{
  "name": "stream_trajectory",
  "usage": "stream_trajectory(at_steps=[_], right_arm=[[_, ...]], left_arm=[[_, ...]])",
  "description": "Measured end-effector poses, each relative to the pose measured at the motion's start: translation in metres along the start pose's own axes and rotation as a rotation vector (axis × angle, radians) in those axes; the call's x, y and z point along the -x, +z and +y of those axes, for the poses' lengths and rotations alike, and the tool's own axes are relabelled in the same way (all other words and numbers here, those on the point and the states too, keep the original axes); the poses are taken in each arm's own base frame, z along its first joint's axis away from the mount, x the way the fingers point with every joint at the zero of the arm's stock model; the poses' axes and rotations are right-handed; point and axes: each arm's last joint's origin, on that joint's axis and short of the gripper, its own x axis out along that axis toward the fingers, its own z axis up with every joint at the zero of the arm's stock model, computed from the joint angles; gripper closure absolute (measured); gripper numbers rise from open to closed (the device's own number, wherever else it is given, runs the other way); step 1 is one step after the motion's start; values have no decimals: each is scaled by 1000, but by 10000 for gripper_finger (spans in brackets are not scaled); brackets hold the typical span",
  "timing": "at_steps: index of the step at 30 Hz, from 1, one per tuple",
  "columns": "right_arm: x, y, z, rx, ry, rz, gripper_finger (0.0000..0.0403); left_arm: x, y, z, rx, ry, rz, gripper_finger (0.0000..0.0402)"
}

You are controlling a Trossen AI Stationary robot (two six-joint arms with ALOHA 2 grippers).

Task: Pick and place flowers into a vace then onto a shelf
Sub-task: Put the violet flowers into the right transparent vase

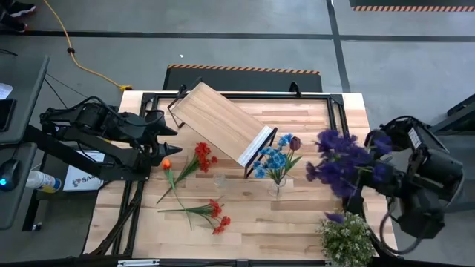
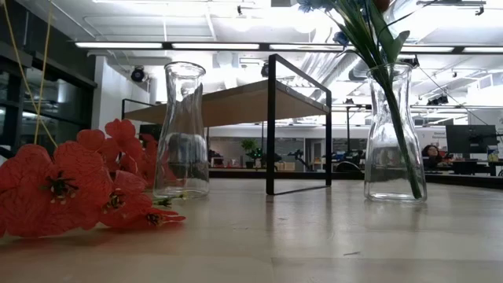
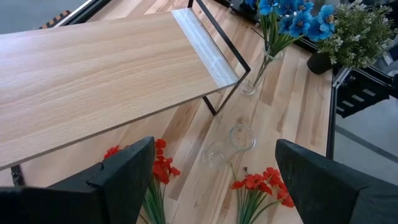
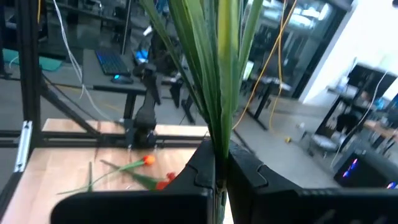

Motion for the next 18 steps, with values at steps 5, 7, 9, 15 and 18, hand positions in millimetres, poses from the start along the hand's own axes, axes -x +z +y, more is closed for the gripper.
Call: stream_trajectory(at_steps=[5, 7, 9, 15, 18], right_arm=[[6, 0, 3, 42, -13, -39, 395], [8, -1, 7, 55, -14, -48, 395], [9, -1, 11, 65, -14, -56, 395], [11, -4, 23, 81, -17, -67, 395], [11, -5, 29, 83, -18, -67, 395]], left_arm=[[0, 0, 0, 0, 1, 0, 34], [0, 0, 0, 0, 0, 0, 34], [0, 0, 0, -1, 0, -1, 34], [0, 0, 0, -2, 1, -1, 34], [0, 0, 0, -3, 3, -2, 34]])
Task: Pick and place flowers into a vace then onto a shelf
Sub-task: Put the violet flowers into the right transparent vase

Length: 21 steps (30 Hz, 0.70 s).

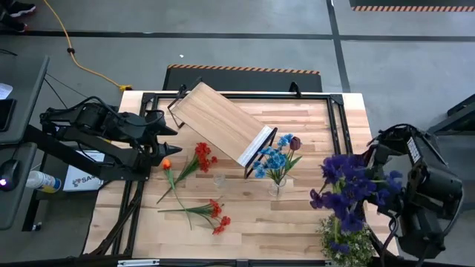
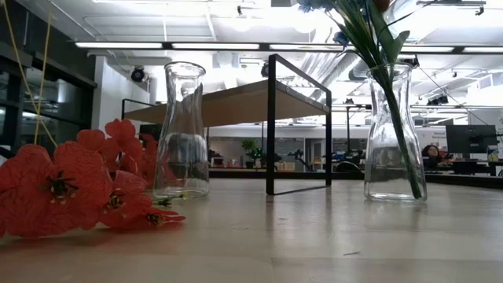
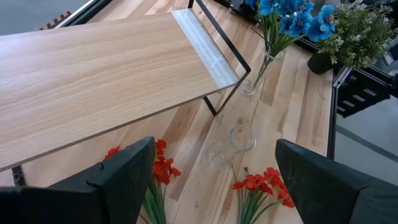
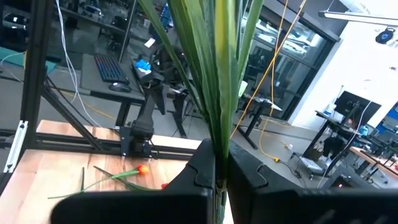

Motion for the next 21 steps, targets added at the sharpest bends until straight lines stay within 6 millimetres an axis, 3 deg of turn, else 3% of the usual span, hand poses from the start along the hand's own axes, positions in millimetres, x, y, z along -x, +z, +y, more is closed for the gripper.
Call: stream_trajectory(at_steps=[9, 21], right_arm=[[-2, -3, 18, 16, -4, 5, 395], [-19, -7, 31, -47, -21, 63, 395]], left_arm=[[0, 0, 0, 0, 0, 0, 34], [0, 0, 0, 0, 0, 0, 34]])
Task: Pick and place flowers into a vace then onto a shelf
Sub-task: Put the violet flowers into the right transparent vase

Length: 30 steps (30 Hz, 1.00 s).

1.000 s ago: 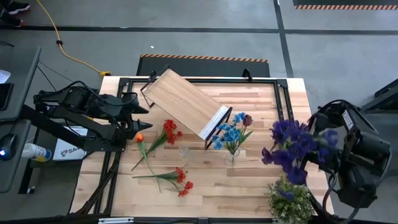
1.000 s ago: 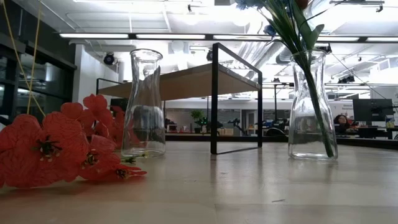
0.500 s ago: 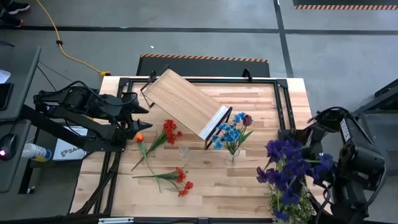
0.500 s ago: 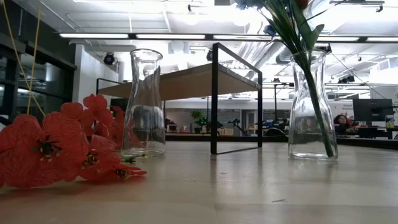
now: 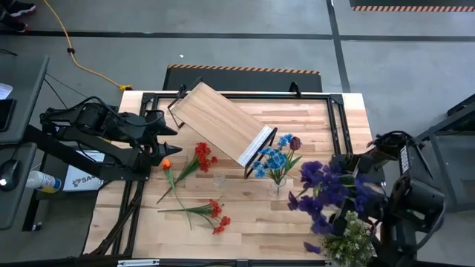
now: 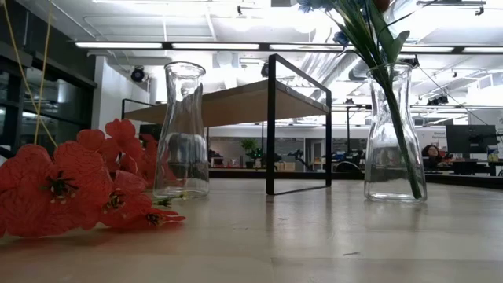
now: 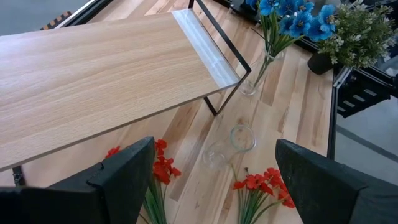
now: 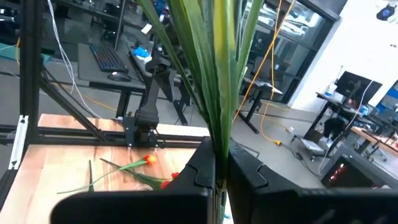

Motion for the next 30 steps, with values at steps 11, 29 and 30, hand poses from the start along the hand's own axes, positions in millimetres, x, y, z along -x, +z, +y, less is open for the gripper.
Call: stream_trajectory(at_steps=[11, 29, 30], right_arm=[[-1, 3, 21, -89, -17, -26, 395], [-2, 15, 47, -302, -38, -61, 395], [-3, 14, 51, -303, -43, -63, 395]], left_arm=[[0, 0, 0, 0, -1, 0, 34], [0, 0, 0, -8, -3, 2, 34], [0, 0, 0, -8, -3, 2, 34]])
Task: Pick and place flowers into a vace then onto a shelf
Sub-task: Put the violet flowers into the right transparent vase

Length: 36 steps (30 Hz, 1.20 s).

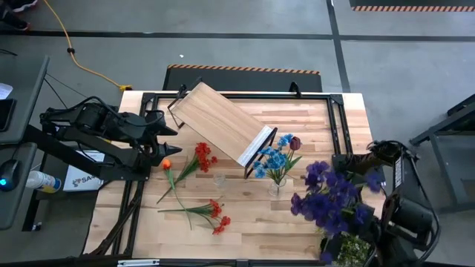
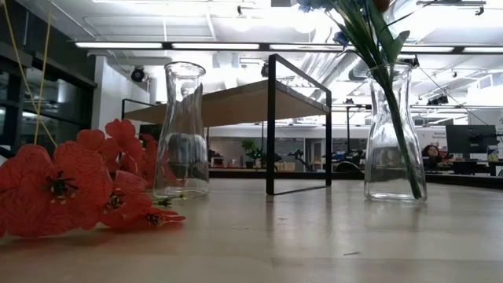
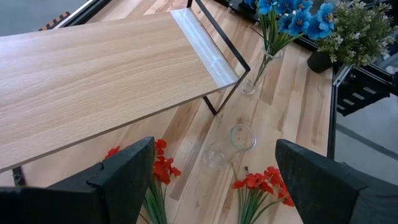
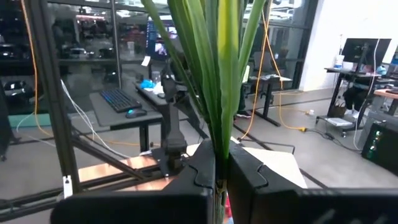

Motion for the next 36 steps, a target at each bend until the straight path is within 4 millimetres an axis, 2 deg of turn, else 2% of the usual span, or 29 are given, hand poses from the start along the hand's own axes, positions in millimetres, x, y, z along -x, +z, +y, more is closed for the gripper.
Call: stream_trajectory(at_steps=[10, 17, 21, 25, 36], right_arm=[[-6, -22, 33, 30, -30, -11, 395], [-29, -41, 45, 134, -88, -4, 395], [-48, -45, 39, 202, -142, 5, 395], [-57, -45, 30, 259, -169, 12, 395], [-35, -37, 11, 356, -116, 11, 395]], left_arm=[[0, 0, 0, 0, 1, 0, 34], [0, 0, 0, 0, 1, 0, 34], [0, 0, 0, 0, 1, 0, 34], [0, 0, 0, 1, 1, 0, 34], [0, 0, 0, 1, 0, 0, 34]])
